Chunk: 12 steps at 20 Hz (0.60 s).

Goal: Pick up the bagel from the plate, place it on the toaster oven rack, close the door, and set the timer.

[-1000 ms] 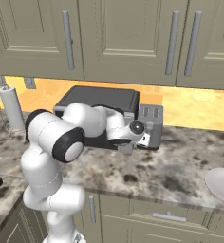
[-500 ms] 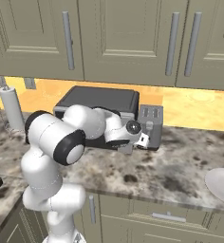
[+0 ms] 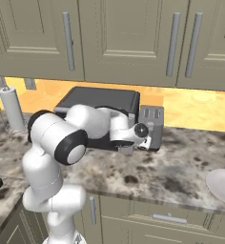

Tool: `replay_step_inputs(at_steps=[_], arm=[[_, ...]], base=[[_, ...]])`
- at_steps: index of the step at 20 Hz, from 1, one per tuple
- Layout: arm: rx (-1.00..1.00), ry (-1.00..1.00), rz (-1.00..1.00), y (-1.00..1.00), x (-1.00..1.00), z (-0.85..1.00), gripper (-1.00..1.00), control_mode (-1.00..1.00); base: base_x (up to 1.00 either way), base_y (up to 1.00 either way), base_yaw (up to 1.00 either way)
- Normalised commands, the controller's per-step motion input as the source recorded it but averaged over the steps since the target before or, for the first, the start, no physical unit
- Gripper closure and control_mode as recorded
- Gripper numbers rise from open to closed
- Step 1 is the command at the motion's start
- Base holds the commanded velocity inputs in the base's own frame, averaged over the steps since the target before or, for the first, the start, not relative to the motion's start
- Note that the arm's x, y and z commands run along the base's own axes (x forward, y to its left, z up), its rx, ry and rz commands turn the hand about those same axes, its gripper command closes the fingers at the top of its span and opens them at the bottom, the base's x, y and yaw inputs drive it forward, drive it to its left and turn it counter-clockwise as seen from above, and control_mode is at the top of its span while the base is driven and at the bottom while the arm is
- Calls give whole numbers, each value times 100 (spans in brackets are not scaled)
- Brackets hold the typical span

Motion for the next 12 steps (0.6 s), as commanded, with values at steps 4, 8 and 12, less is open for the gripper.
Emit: replay_step_inputs(at_steps=[4, 8, 12], arm=[[61, 63, 27, -71, -13, -93, 100, -100], [59, 68, 24, -73, -5, -92, 100, -100], [58, 69, 25, -72, -4, -94, 100, -100]], base=[[0, 0, 0], [0, 0, 0], [0, 0, 0]])
